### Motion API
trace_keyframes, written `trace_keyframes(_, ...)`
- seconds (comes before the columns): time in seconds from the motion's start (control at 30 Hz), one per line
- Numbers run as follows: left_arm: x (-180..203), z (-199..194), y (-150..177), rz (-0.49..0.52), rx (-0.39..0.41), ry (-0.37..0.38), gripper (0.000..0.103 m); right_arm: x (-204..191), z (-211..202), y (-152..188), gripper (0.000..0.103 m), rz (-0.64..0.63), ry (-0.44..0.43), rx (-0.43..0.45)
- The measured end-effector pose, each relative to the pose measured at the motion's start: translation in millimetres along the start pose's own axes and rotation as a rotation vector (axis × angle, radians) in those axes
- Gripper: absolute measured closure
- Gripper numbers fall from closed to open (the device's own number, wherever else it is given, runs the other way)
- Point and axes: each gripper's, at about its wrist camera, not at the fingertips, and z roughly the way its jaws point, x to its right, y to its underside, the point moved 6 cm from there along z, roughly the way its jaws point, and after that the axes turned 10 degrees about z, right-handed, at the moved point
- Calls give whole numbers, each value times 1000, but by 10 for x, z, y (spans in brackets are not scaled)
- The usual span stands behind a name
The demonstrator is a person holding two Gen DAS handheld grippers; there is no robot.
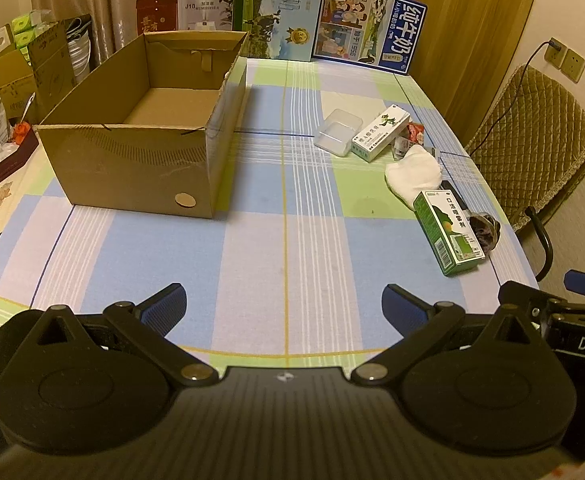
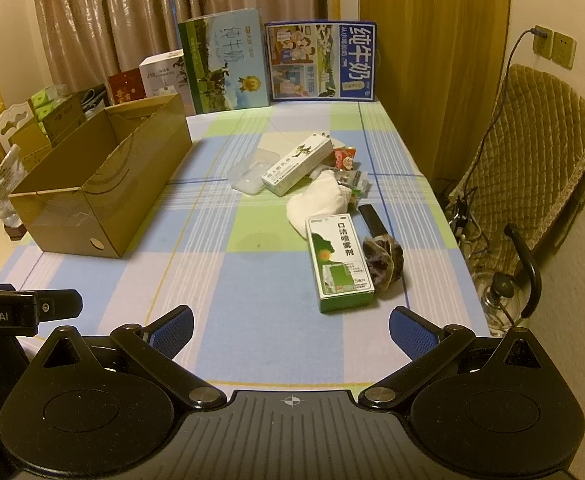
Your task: Organize objects
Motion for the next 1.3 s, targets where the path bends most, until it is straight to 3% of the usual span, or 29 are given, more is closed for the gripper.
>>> trace_keyframes(0.8,2,72,61,-9,-22,0,1,188,47,39,2,43,10,-11)
trace_keyframes(1.3,210,304,-180,7,0,39,1,617,196,-220,2,70,55,29)
